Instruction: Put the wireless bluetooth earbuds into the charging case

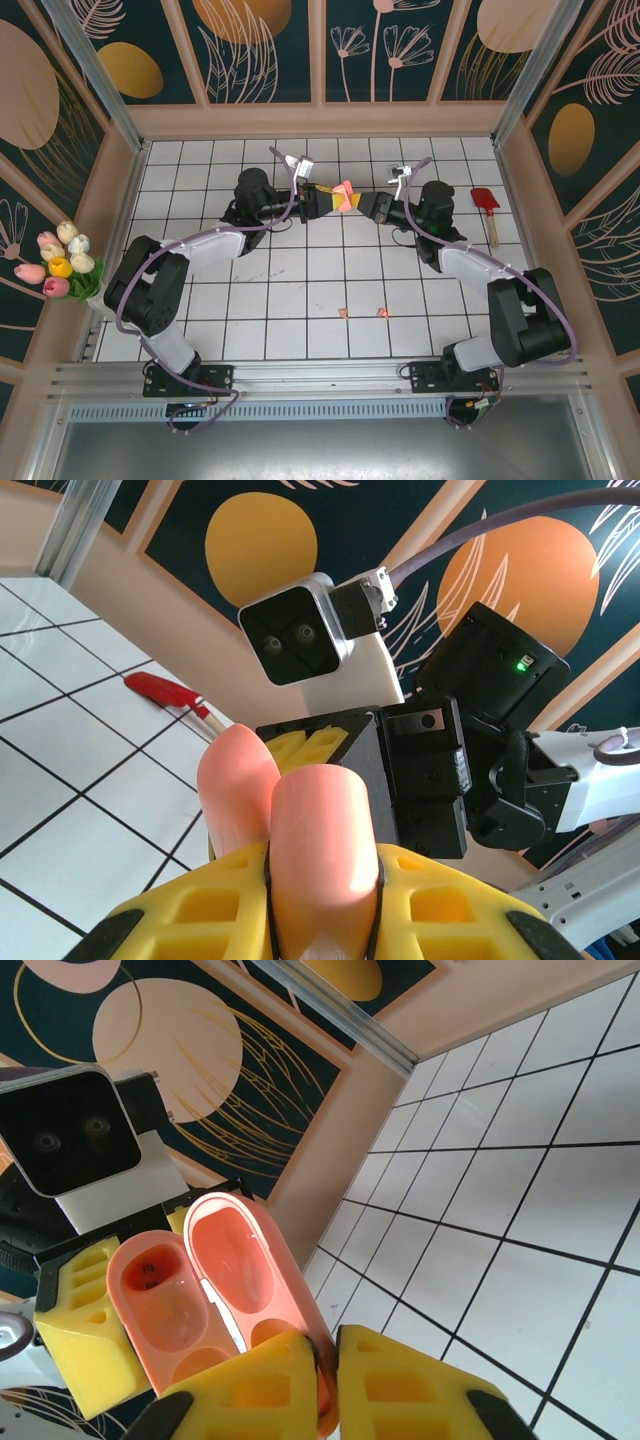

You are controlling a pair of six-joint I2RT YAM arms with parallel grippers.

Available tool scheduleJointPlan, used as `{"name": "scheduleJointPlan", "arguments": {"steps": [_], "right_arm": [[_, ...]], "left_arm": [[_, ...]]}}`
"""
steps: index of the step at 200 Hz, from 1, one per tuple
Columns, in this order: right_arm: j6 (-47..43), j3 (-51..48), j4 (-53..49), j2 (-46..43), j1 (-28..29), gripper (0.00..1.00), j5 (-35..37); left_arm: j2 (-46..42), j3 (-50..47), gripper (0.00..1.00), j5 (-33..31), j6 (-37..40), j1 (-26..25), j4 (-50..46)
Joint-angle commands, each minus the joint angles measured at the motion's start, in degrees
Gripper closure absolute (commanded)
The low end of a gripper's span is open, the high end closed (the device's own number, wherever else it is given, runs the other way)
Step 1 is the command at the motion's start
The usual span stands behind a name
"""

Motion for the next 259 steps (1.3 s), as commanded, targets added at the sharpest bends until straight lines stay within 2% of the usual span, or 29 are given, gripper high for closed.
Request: {"name": "scheduleJointPlan", "arguments": {"steps": [1,13,39,63,74,102,132,167,210,259], "right_arm": [[-0.38,1.98,2.08,-0.11,0.25,0.97,-0.92],[-0.65,2.09,1.44,-0.61,0.25,1.0,-0.82],[-1.6,2.52,-0.66,-1.42,0.25,1.0,-0.2],[-4.3,4.0,-5.57,-2.49,0.25,1.0,1.24],[-6.81,5.31,-9.58,-2.81,0.13,1.0,2.41],[-13.69,9.3,-20.7,-2.64,-0.92,1.0,4.29],[-21.98,13.87,-31.18,-1.61,-2.02,1.0,6.05],[-33.29,20.31,-43.04,1.96,-2.3,1.0,9.39],[-44.31,27.83,-54.43,5.73,0.42,1.0,15.0],[-52.56,31.27,-60.87,8.59,4.75,1.0,24.75]], "left_arm": [[1.57,-0.49,0.99,1.26,-0.66,-0.36,2.71],[1.72,-0.57,0.94,0.9,-0.65,-0.39,2.61],[1.67,-0.88,0.77,-0.58,-0.4,-0.36,2.19],[1.18,-0.89,0.58,-2.42,0.91,-0.35,0.39],[0.6,-0.89,0.45,-3.55,2.62,-0.39,-1.87],[-2.37,1.9,0.19,-6.14,11.18,-0.01,-14.37],[-4.59,8.33,0.03,-8.12,22.3,1.56,-32.41],[-4.38,18.4,0.02,-5.73,35.95,4.13,-54.01],[3.02,31.91,0.01,-5.18,49.66,5.58,-76.7],[10.2,40.86,0.03,-7.75,57.12,5.85,-89.48]]}}
